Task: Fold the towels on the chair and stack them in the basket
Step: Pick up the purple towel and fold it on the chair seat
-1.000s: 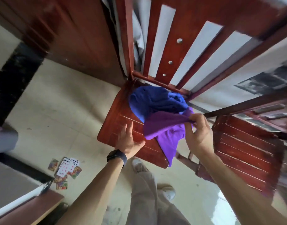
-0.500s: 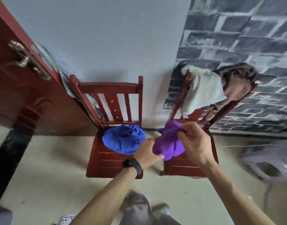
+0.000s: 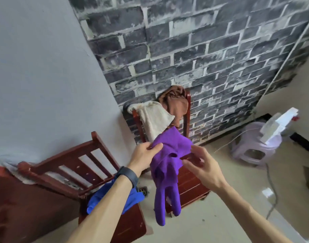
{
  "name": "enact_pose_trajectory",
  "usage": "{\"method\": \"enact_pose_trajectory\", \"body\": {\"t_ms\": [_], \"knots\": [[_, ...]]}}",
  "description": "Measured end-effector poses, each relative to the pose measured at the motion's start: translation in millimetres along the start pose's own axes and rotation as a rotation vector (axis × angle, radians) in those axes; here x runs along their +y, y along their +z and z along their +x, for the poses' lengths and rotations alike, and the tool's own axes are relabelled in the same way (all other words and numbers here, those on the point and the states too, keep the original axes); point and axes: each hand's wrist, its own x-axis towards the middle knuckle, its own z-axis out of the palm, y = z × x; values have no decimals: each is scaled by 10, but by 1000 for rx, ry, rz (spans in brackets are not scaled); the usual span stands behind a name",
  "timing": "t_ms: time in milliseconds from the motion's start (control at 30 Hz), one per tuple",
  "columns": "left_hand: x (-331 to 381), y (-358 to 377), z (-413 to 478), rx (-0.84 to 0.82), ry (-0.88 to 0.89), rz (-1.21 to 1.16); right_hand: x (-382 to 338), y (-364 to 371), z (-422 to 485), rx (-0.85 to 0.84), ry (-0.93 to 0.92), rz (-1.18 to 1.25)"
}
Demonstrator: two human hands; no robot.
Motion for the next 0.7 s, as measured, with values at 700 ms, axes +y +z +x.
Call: {"method": "enact_pose_trajectory", "body": {"t_ms": [700], "knots": [[532,393,178,-154,-36,-294,-231,35,300,189,-117,-130]]}}
